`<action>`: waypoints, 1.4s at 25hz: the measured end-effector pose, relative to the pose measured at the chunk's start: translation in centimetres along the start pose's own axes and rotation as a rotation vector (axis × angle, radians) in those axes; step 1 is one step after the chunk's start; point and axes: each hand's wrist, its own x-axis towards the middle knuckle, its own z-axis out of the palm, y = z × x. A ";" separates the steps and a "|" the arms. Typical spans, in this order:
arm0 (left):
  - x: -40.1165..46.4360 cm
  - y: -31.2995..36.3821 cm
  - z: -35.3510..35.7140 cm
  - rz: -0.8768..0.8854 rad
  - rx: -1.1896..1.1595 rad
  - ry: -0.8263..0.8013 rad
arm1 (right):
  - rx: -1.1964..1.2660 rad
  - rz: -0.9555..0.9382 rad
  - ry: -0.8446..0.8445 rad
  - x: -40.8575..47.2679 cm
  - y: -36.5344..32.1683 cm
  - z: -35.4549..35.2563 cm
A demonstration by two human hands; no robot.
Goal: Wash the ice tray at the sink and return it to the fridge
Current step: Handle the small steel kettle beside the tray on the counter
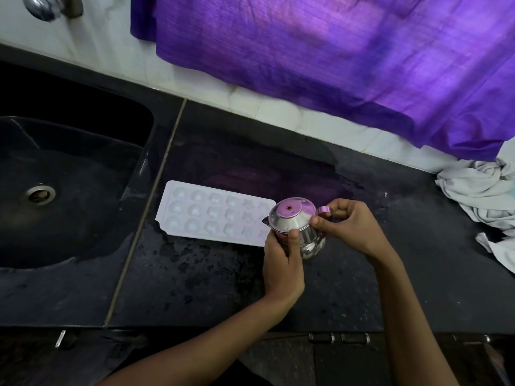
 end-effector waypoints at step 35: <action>3.0 3.2 -1.6 0.050 -0.014 0.026 | 0.150 -0.005 0.042 3.4 -1.6 0.8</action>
